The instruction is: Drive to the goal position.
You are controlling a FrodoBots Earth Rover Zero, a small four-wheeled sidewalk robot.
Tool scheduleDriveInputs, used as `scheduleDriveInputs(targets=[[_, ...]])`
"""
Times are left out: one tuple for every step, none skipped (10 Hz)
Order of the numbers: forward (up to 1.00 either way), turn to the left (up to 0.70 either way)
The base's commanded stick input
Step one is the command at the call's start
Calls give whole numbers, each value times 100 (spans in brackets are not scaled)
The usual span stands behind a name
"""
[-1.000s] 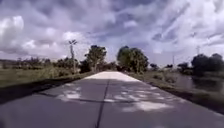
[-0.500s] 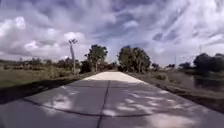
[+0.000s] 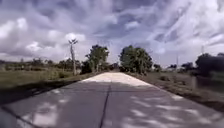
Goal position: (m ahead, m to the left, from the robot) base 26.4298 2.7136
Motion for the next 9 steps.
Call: scheduleDriveInputs(targets=[[100,0],[100,0],[100,0],[100,-5],[100,-40],[100,-40],[100,-40],[100,-40],[100,-40]])
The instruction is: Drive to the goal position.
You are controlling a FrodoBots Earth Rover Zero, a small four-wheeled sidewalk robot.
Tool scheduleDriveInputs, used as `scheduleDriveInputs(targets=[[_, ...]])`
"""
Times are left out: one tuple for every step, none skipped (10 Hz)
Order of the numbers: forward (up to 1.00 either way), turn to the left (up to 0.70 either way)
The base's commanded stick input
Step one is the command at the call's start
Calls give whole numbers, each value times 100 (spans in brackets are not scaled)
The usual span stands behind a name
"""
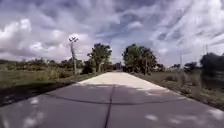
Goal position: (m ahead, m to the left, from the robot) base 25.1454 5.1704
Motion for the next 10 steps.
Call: scheduleDriveInputs(targets=[[100,-31],[100,0],[100,0],[100,0],[100,0],[100,0],[100,0],[100,0],[100,0],[100,0]])
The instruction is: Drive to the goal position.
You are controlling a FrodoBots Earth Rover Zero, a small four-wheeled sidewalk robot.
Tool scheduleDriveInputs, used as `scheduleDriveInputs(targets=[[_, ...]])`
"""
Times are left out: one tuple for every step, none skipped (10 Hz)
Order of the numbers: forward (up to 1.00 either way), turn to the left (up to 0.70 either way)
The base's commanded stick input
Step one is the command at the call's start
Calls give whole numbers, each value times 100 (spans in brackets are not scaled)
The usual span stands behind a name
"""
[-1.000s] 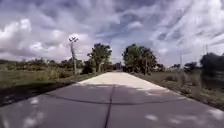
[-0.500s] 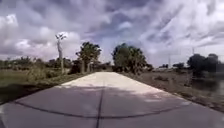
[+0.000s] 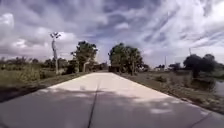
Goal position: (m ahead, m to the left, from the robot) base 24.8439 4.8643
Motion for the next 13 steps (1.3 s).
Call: scheduleDriveInputs(targets=[[100,0],[100,0],[100,0],[100,0],[100,0],[100,0],[100,0],[100,0],[100,0],[100,0],[100,0],[100,0],[100,0]])
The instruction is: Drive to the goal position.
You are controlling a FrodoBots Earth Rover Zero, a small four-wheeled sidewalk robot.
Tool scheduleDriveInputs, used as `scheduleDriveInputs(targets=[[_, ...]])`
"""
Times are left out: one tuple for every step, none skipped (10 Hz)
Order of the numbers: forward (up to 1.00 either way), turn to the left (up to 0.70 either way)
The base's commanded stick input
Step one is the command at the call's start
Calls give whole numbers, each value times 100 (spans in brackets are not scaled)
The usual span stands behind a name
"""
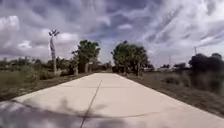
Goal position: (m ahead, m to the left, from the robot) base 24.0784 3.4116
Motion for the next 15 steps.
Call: scheduleDriveInputs(targets=[[100,0],[100,0],[100,0],[100,0],[100,0],[100,0],[100,0],[100,0],[100,0],[100,0],[100,0],[100,0],[100,0],[100,0],[100,0]])
